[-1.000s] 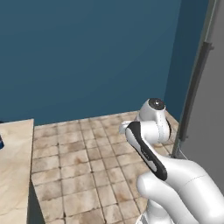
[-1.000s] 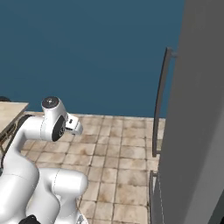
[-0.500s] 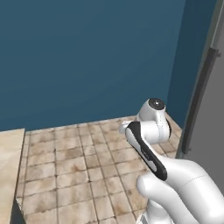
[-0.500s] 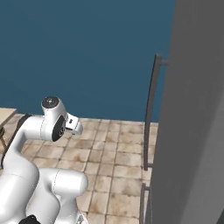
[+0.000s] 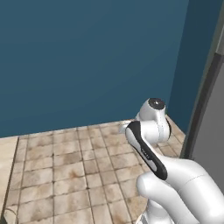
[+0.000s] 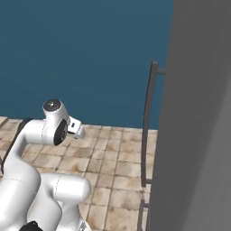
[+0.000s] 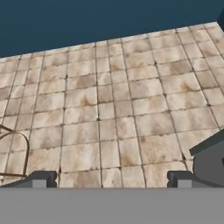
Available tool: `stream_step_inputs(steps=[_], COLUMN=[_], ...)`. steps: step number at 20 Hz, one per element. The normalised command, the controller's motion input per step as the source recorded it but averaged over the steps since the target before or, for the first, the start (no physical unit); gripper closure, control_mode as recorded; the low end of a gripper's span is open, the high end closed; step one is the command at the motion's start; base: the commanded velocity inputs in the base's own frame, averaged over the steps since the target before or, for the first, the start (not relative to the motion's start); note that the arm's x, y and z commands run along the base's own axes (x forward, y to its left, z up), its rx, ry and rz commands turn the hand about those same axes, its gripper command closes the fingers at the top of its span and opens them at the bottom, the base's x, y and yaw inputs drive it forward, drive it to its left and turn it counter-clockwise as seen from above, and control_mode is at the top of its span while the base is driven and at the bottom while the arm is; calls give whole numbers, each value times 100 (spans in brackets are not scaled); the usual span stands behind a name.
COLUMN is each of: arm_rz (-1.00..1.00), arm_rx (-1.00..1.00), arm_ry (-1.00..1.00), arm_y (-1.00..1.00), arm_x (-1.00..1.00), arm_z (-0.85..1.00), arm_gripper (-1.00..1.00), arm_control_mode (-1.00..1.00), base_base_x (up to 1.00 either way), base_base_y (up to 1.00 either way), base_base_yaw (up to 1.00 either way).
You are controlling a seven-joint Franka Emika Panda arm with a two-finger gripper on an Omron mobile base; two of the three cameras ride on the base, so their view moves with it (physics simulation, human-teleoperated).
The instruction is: Four empty soda cans are scattered around the kitchen. Gather all the cans and cluster them next to the stove for recycling.
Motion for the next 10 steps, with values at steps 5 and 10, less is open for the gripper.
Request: stream_step_inputs(steps=[5, 10], arm_rz=[0, 0], arm_rx=[0, 0], arm_ry=[0, 0], arm_y=[0, 0], arm_x=[0, 0], arm_z=[0, 0], arm_gripper=[-100, -100], arm_control_mode=[100, 100], base_base_x=[43, 56], base_base_y=[-30, -17], base_base_yaw=[3, 33])
